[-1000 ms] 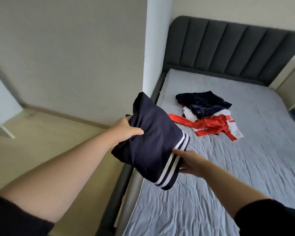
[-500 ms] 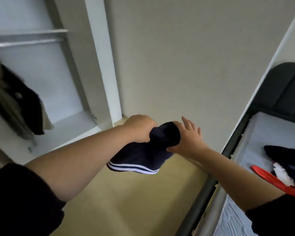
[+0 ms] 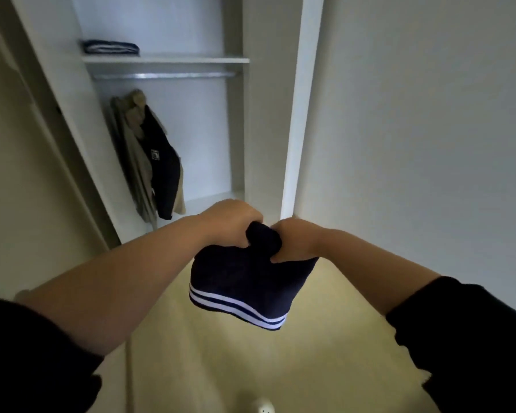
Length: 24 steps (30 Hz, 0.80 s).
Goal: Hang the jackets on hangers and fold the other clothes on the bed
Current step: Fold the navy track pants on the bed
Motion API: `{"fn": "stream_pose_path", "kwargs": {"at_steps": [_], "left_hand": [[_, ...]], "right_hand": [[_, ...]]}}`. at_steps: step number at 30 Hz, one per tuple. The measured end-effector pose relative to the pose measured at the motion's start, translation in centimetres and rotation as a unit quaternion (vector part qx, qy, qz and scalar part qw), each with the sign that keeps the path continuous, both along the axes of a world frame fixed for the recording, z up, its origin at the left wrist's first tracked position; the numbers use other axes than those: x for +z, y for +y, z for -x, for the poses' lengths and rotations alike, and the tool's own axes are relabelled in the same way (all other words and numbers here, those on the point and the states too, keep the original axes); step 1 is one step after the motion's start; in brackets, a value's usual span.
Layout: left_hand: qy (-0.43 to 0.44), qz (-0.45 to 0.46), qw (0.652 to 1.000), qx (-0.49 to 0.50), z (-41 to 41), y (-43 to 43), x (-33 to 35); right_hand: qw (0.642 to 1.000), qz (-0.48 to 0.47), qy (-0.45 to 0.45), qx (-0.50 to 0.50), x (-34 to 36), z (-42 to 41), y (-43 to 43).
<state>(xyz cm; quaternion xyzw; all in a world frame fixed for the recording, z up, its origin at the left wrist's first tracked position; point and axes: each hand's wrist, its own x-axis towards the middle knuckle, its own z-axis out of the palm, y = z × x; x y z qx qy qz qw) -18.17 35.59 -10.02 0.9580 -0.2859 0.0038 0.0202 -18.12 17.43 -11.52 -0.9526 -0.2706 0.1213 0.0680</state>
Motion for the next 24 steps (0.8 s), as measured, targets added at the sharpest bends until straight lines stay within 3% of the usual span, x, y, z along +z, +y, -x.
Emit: {"fn": "stream_pose_path", "kwargs": {"at_steps": [7, 11, 13, 18, 21, 24], "left_hand": [[0.044, 0.134, 0.980, 0.143, -16.3, 9.8, 2.8], [0.118, 0.261, 0.937, 0.197, -25.9, 14.4, 3.7], [0.095, 0.328, 0.913, 0.223, -30.0, 16.3, 3.8], [0.061, 0.495, 0.811, 0.307, -39.6, 22.0, 3.8], [0.059, 0.456, 0.832, 0.309, -46.1, 26.4, 4.3], [0.086, 0.438, 0.848, 0.287, -52.5, 30.2, 5.7]], "right_hand": [[0.982, -0.120, 0.144, 0.010, 2.8, -16.9, 6.0], [0.977, -0.153, 0.149, 0.029, 5.4, -26.8, 8.9], [0.976, -0.161, 0.142, 0.037, 6.6, -31.7, 10.7], [0.961, -0.237, 0.143, 0.014, 8.4, -43.5, 16.2], [0.927, -0.338, 0.155, -0.043, 8.9, -50.2, 20.3], [0.870, -0.455, 0.167, -0.088, 10.9, -56.2, 25.0]]}}
